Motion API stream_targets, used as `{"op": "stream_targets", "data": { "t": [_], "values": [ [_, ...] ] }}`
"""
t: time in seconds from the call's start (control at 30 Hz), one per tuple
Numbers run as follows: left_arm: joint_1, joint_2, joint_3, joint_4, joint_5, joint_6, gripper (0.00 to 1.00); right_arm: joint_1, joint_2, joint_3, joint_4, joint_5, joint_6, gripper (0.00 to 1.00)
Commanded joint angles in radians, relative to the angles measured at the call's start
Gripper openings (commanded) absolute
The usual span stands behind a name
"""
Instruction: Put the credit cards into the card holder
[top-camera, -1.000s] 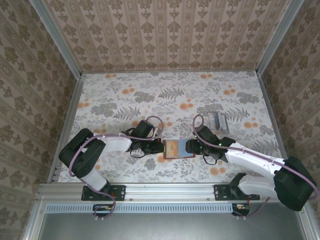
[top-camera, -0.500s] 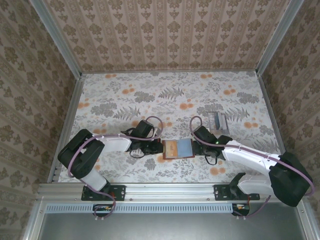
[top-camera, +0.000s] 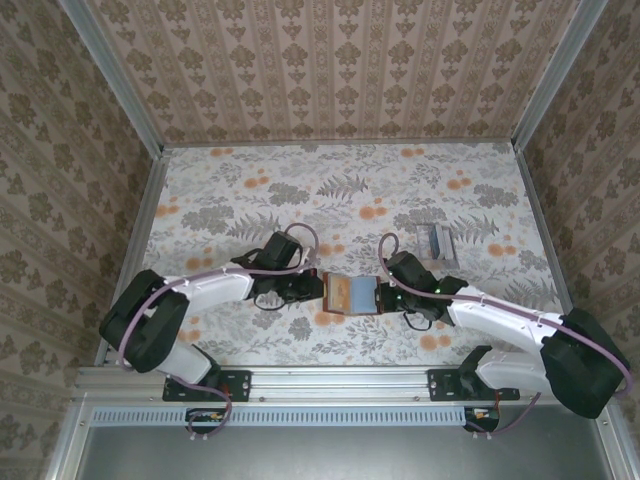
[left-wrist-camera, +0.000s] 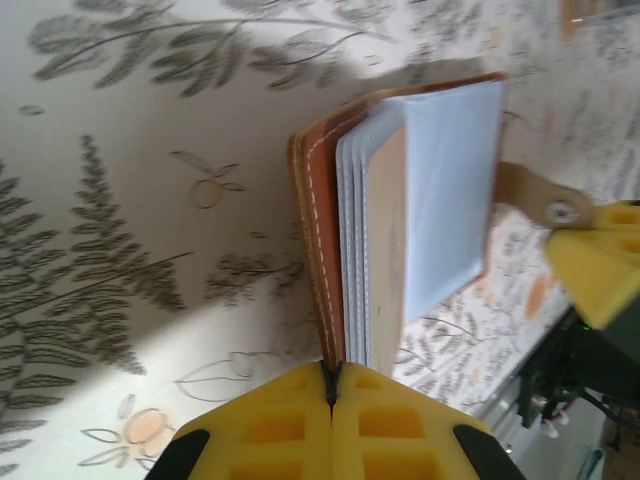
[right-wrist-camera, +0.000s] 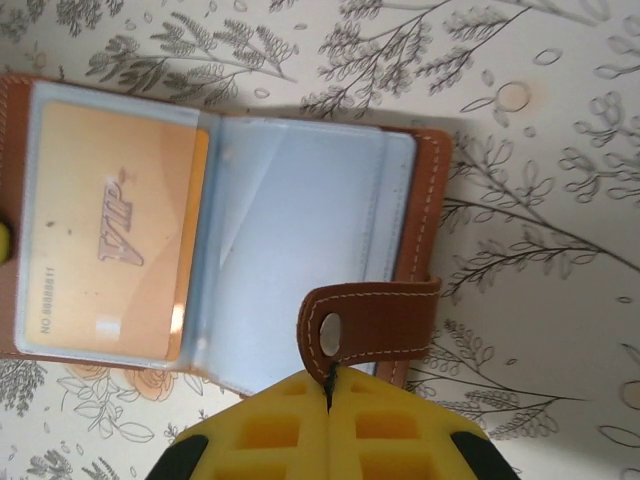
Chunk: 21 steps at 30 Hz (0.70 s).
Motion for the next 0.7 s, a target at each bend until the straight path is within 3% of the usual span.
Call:
{"op": "stream_targets", "data": {
  "t": [0.0, 0.23, 0.3, 0.4, 0.5, 0.67],
  "values": [
    [-0.007, -0.041, 0.045, -0.005, 0.029, -0.023, 0.0, 0.002, 0.025, -0.011, 0.081, -0.073, -0.012, 0.0],
    [-0.053, 0.026, 0.1, 0.034, 0.057, -0.067, 0.0, 0.003, 0.085, -0.07, 0.301, -0.175, 0.067, 0.0],
    [-0.068, 0.058, 0.096, 0.118, 0.082, -0.114, 0.06, 0.004, 0.091, -0.081, 0.333, -0.187, 0.084, 0.0],
    [-0.092, 0.113, 0.123, 0.168, 0.089, -0.154, 0.28, -0.011, 0.092, -0.1, 0.337, -0.184, 0.104, 0.0],
    [-0.128, 0.167, 0.172, 0.165, 0.086, -0.158, 0.32, -0.056, 0.085, -0.1, 0.286, -0.225, 0.129, 0.0],
    [-0.157, 0.235, 0.207, 0.195, 0.066, -0.186, 0.31, -0.136, 0.006, -0.116, 0.193, -0.261, 0.091, 0.0]
  ]
}}
